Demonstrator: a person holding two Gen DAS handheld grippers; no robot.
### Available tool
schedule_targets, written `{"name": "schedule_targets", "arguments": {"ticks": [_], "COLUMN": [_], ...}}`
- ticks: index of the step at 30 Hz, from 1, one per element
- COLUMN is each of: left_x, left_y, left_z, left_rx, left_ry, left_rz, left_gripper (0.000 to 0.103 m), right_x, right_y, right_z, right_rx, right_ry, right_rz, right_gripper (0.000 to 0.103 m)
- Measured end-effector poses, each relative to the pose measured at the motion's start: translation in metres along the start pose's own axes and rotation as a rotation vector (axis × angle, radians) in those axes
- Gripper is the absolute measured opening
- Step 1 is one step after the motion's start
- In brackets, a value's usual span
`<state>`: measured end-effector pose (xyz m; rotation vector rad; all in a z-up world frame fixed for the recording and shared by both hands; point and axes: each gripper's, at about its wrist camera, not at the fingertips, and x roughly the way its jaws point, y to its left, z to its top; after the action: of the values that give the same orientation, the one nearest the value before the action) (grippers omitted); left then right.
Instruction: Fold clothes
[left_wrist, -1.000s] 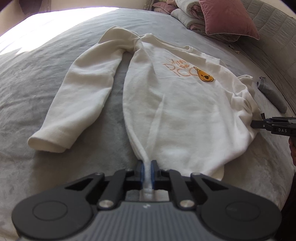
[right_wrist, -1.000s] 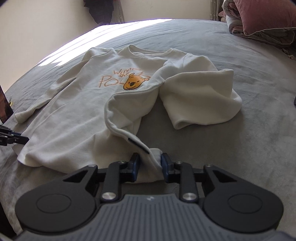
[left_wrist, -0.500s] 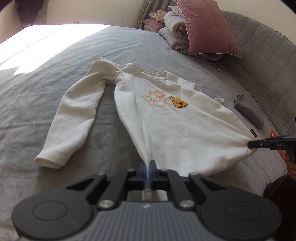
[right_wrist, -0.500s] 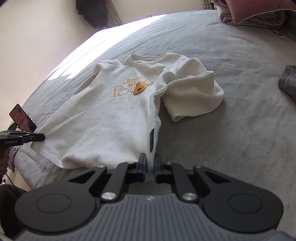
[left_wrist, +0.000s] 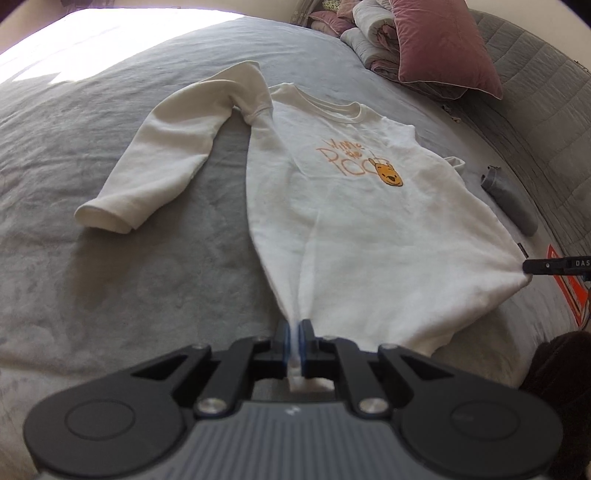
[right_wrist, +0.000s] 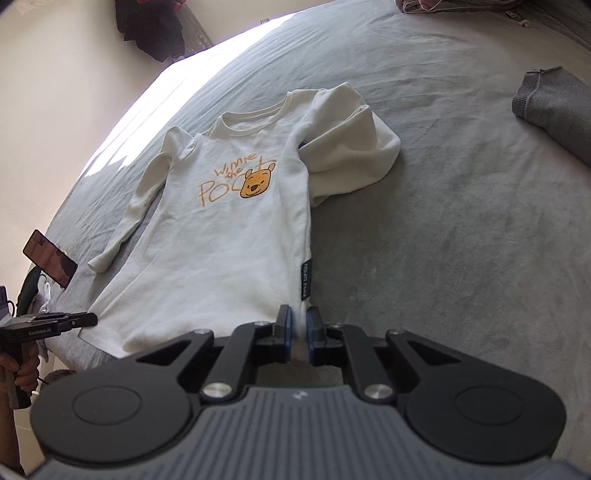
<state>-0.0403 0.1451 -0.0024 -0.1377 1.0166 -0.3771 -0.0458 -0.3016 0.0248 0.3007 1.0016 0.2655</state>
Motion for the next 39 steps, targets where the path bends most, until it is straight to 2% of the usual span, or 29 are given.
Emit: {"name": "schedule_targets", "arguments": {"ticks": [1,3,6,8,9,13,19,21,23,24,25,29,32,35,39], "left_x": [0.003,0.004,0.000,-0.002,-0.002,0.002,0.011,0.011,0.009,0.006,0.002,-0.022,-0.039,-0.050,-0.056], "left_y": [0.000,0.000,0.004,0.006,0.006,0.006,0.001,-0.001,-0.004,-0.006,-0.007,-0.008,-0.007,-0.008,-0.014], "left_z": [-0.004,-0.010,-0.016,-0.018,-0.019,-0.022,-0.030,-0.031,-0.032,-0.032,-0.032,-0.031,-0.027,-0.024,-0.025], "left_rx": [0.009,0.023,0.016,0.002,-0.009,-0.050,-0.072,-0.072,-0.067,-0.063,-0.061,-0.079,-0.099,-0.122,-0.111], "left_ry": [0.006,0.005,-0.002,-0.004,-0.004,0.002,0.001,-0.002,0.005,0.000,-0.012,-0.079,-0.117,-0.127,-0.114], "left_rz": [0.024,0.047,0.020,0.006,-0.005,-0.030,-0.016,-0.018,-0.026,-0.025,-0.029,-0.071,-0.100,-0.144,-0.170], "left_gripper": [0.006,0.011,0.024,0.026,0.026,0.026,0.026,0.026,0.015,0.015,0.013,0.010,0.010,0.010,0.010], "right_x": [0.001,0.003,0.001,0.001,0.001,0.005,0.030,0.037,0.043,0.045,0.044,0.028,0.003,-0.022,-0.039], "right_y": [0.000,0.001,-0.006,-0.011,-0.011,-0.006,0.010,0.016,0.022,0.024,0.025,0.024,0.016,0.009,0.006], "right_z": [-0.002,-0.008,-0.018,-0.025,-0.028,-0.042,-0.049,-0.052,-0.054,-0.054,-0.054,-0.053,-0.046,-0.040,-0.032], "right_rx": [-0.018,-0.053,-0.084,-0.094,-0.105,-0.169,-0.276,-0.307,-0.334,-0.340,-0.339,-0.300,-0.224,-0.151,-0.104], "right_ry": [-0.008,-0.021,-0.017,-0.011,-0.019,-0.050,-0.030,-0.029,-0.012,0.001,0.011,0.032,0.013,-0.006,-0.007], "right_rz": [-0.034,-0.084,-0.085,-0.066,-0.055,-0.036,-0.100,-0.092,-0.071,-0.065,-0.057,-0.016,0.040,0.089,0.103], "right_gripper": [0.017,0.018,0.023,0.053,0.057,0.059,0.059,0.053,0.027,0.023,0.014,0.009,0.008,0.008,0.008]}}
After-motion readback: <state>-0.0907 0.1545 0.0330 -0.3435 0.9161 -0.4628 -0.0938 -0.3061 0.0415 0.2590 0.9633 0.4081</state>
